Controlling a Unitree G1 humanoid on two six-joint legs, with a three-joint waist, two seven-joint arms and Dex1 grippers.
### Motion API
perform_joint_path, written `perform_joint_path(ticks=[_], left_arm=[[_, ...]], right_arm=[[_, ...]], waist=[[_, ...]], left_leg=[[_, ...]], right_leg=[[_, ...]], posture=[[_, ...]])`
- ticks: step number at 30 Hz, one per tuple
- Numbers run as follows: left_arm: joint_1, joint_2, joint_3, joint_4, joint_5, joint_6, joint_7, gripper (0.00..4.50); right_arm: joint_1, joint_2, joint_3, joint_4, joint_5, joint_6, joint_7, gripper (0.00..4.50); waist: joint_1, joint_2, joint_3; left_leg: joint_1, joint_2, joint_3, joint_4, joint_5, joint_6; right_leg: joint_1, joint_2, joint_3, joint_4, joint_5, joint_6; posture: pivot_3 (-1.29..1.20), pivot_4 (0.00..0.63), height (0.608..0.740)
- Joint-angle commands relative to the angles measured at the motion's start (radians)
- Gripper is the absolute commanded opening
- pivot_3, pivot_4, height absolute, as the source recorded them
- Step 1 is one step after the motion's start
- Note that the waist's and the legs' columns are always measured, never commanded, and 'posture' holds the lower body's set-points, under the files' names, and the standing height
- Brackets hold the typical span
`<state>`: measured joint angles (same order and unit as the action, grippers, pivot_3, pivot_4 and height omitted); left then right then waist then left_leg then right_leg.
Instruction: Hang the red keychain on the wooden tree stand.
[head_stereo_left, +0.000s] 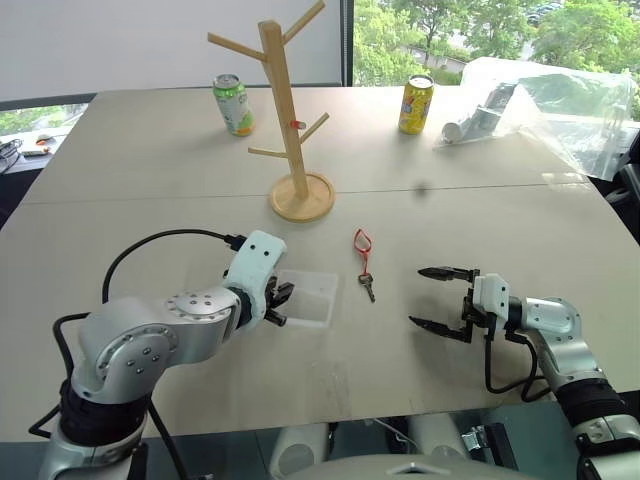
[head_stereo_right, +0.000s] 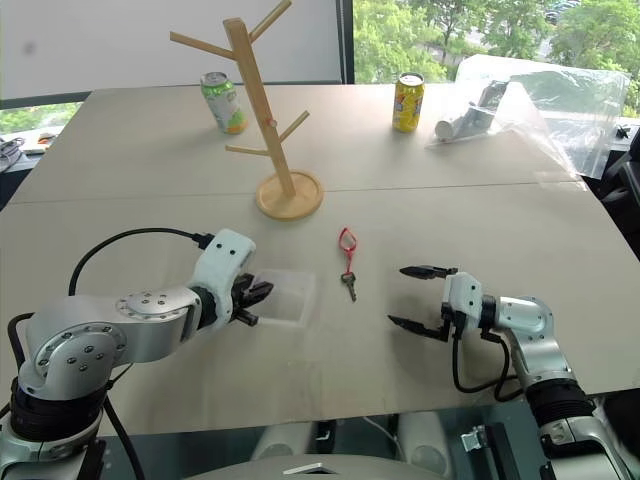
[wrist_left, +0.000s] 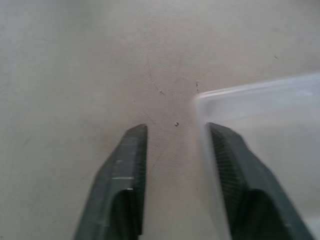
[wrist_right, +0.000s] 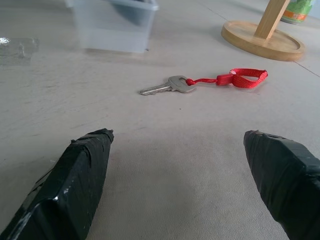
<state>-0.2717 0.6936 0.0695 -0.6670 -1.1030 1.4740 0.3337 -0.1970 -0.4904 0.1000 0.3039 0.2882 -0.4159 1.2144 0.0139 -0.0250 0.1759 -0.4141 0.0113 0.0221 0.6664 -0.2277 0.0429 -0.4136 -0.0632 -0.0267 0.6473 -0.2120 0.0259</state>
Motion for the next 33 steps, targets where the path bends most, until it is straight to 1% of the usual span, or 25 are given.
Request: perform_joint_path(ticks=[1, 5, 7, 10, 12, 15, 17, 19, 23, 26, 33], left_arm=[[-0.015, -0.014, 0.024, -0.030, 0.034, 0.018, -0.018, 0.04], [-0.034, -0.065, 0.049, -0.013, 0.068, -0.003, -0.030, 0.04], [-0.056, -0.091, 0.078, 0.022, 0.117, -0.040, -0.027, 0.04], [-0.090, -0.137, 0.148, 0.104, 0.229, -0.119, 0.005, 0.04], [-0.116, -0.183, 0.216, 0.165, 0.301, -0.181, 0.044, 0.04], [-0.178, -0.257, 0.413, 0.304, 0.433, -0.375, 0.167, 0.04], [-0.196, -0.289, 0.508, 0.357, 0.488, -0.472, 0.217, 0.04], [-0.205, -0.309, 0.574, 0.396, 0.528, -0.544, 0.247, 0.04], [-0.208, -0.355, 0.723, 0.450, 0.615, -0.745, 0.333, 0.04], [-0.207, -0.372, 0.774, 0.473, 0.642, -0.818, 0.353, 0.04], [-0.203, -0.386, 0.816, 0.510, 0.657, -0.895, 0.354, 0.04]], right_arm=[[-0.009, -0.006, -0.014, -0.023, 0.011, 0.001, -0.005, 4.50], [-0.009, -0.007, -0.014, -0.024, 0.009, 0.000, -0.009, 4.50], [-0.011, -0.007, -0.015, -0.026, 0.009, 0.002, -0.012, 4.50], [-0.014, -0.008, -0.017, -0.032, 0.011, 0.004, -0.017, 4.50], [-0.014, -0.009, -0.019, -0.039, 0.012, 0.006, -0.021, 4.50], [-0.018, -0.012, -0.024, -0.057, 0.014, 0.014, -0.036, 4.50], [-0.019, -0.013, -0.025, -0.064, 0.014, 0.019, -0.042, 4.50], [-0.019, -0.015, -0.025, -0.068, 0.014, 0.023, -0.046, 4.50], [-0.025, -0.024, -0.029, -0.073, 0.017, 0.030, -0.052, 4.50], [-0.034, -0.027, -0.029, -0.070, 0.018, 0.034, -0.053, 4.50], [-0.053, -0.025, -0.027, -0.055, 0.015, 0.036, -0.048, 4.50]], waist=[[0.000, 0.000, 0.000], [0.001, 0.000, 0.000], [0.001, 0.000, 0.000], [0.001, 0.000, 0.000], [0.001, 0.000, 0.000], [0.001, 0.000, 0.000], [-0.001, 0.000, 0.000], [-0.002, 0.000, 0.000], [0.003, -0.001, 0.000], [0.005, -0.001, 0.000], [0.005, -0.002, 0.000]], left_leg=[[0.000, 0.000, 0.000, 0.000, 0.000, 0.000], [0.000, 0.000, 0.000, 0.000, 0.000, 0.000], [0.000, 0.000, 0.000, 0.000, 0.000, 0.000], [0.000, -0.001, 0.000, 0.000, 0.000, 0.000], [0.000, 0.000, 0.000, 0.000, 0.000, 0.000], [0.000, -0.001, 0.000, 0.000, 0.000, 0.000], [0.000, 0.000, 0.000, 0.000, 0.000, 0.000], [0.000, 0.000, 0.000, 0.000, 0.000, 0.000], [-0.001, -0.001, 0.000, -0.001, 0.000, 0.000], [-0.001, -0.001, 0.000, 0.000, 0.000, 0.000], [-0.001, -0.001, 0.000, 0.000, 0.000, 0.000]], right_leg=[[0.000, 0.000, 0.000, 0.000, 0.000, 0.000], [0.000, 0.000, 0.000, 0.000, 0.000, 0.000], [0.000, 0.000, 0.000, 0.000, 0.000, 0.000], [0.000, 0.000, -0.002, 0.000, 0.000, 0.000], [0.000, 0.001, -0.003, 0.000, 0.000, 0.000], [0.000, 0.000, -0.003, -0.001, 0.000, 0.000], [0.000, 0.000, -0.003, -0.001, 0.000, 0.000], [0.000, 0.000, -0.003, -0.001, 0.002, 0.003], [0.000, -0.001, -0.003, -0.003, 0.003, 0.004], [0.001, -0.003, -0.004, -0.003, 0.003, 0.004], [0.001, -0.003, -0.006, -0.003, 0.003, 0.005]], posture=[[0.00, 0.150, 0.740], [0.00, 0.150, 0.740], [0.00, 0.150, 0.740], [0.00, 0.150, 0.740], [0.00, 0.150, 0.740], [0.00, 0.150, 0.740], [0.00, 0.150, 0.740], [0.00, 0.150, 0.740], [0.00, 0.150, 0.740], [0.00, 0.150, 0.740], [0.00, 0.150, 0.740]])
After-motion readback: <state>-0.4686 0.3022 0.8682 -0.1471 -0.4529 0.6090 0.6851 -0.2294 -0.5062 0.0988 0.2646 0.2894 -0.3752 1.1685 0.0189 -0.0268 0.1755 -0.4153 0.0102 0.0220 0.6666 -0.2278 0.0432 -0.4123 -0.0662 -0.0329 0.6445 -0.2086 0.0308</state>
